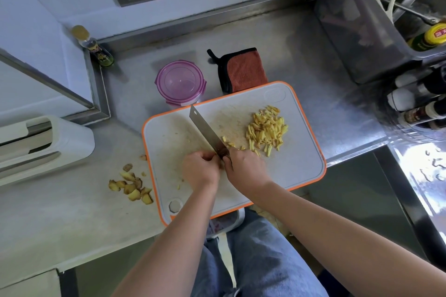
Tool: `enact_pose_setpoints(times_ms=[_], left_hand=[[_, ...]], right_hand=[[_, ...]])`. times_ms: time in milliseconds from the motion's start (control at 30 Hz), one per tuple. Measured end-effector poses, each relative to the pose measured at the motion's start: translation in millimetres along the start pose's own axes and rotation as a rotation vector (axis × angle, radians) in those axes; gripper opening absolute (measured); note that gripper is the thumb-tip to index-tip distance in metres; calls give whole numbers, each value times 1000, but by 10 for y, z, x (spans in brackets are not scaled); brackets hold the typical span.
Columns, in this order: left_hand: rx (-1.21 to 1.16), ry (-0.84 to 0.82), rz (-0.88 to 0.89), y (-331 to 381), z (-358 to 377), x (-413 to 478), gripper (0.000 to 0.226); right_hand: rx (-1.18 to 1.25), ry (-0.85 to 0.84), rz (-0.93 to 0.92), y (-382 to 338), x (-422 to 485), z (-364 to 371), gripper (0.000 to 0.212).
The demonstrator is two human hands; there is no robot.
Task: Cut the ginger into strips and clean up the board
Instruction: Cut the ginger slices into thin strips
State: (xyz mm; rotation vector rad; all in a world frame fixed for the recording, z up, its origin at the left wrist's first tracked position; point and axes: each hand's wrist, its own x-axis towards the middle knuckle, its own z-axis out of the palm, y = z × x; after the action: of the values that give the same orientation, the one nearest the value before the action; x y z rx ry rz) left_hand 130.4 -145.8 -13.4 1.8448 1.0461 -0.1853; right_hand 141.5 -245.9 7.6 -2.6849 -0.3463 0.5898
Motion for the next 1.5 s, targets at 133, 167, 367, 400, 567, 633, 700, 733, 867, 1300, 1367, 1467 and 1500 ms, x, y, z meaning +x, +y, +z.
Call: enact_pose_setpoints(times_ms=[133,167,367,400,567,633,700,733,867,1300,1367,1467,1500], left_hand=[[17,6,16,-14,5,-4,5],[25,7,19,-13,8,-4,4],[43,21,33,4,17,-14,5],[42,19,42,-1,13,-20,7],[41,25,71,-51,34,-6,9],[46,26,78,-49,37,7,8],[53,28,82,-42,31,1,6],[55,31,84,-40,26,2,5],[95,26,153,-72,-4,-7,2],[117,131,333,-236,-207,-26,13],[136,114,297,-249,-229,-14,10],[173,77,281,-239,-237,8,7],[186,63,278,-228,-236,12,7]], right_hand=[[-27,5,-8,2,-24,1,28],[-22,7,-2,-3,-16,1,28],[1,20,-8,48,-24,-15,28],[1,17,-10,69,-53,-11,27],[-5,-3,7,40,-34,2,27],[10,1,24,-6,57,-6,27],[58,20,43,-17,107,-1,27],[95,39,55,-2,111,0,26],[217,127,183,174,52,-66,26],[166,23,-19,133,-123,47,26],[151,22,10,198,-90,7,26],[183,72,107,342,-17,-139,25],[181,90,123,372,-6,-173,24]])
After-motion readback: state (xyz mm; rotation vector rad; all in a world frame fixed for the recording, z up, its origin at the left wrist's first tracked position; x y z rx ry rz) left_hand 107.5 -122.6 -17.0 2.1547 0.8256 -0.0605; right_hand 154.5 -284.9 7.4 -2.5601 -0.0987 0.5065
